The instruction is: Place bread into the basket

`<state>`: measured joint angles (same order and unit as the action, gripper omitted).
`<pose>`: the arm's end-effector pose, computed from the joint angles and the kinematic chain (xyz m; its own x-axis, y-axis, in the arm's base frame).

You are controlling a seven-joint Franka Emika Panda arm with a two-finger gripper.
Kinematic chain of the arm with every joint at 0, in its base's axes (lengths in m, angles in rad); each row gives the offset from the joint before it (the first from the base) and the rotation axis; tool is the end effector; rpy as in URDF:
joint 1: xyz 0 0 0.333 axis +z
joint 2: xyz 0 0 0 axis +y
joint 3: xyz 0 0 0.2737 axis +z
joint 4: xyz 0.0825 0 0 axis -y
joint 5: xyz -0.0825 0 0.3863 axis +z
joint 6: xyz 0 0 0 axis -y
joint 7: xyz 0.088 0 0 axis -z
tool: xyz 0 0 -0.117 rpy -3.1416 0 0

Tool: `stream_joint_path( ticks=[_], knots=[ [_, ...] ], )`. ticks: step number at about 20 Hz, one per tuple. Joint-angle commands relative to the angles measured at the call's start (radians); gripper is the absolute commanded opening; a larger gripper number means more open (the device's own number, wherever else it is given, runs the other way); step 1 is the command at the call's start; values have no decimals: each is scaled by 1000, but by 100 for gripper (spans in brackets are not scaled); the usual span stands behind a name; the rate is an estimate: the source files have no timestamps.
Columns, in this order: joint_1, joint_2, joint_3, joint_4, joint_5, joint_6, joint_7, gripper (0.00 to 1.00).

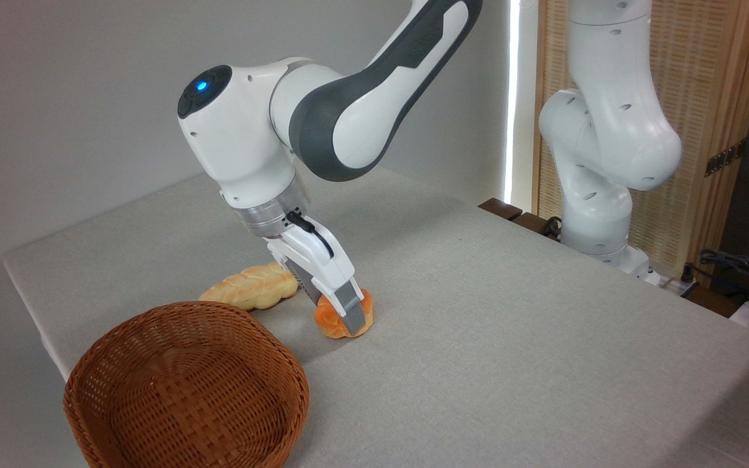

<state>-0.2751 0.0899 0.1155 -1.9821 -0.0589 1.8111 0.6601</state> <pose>0.5323 -0.0916 0.3496 0.6750 -0.7160 -0.1781 -0.6902 -0.6981 0.1906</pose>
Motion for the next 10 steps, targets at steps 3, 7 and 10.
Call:
stream_joint_path(
  ticks=[3,7,10],
  knots=[
    [-1,-4,7,2,-15,-3,29,35],
    [1,-10,9,15,-15,-4,35,34],
    [1,-16,13,63,-18,-13,39,34]
  ],
)
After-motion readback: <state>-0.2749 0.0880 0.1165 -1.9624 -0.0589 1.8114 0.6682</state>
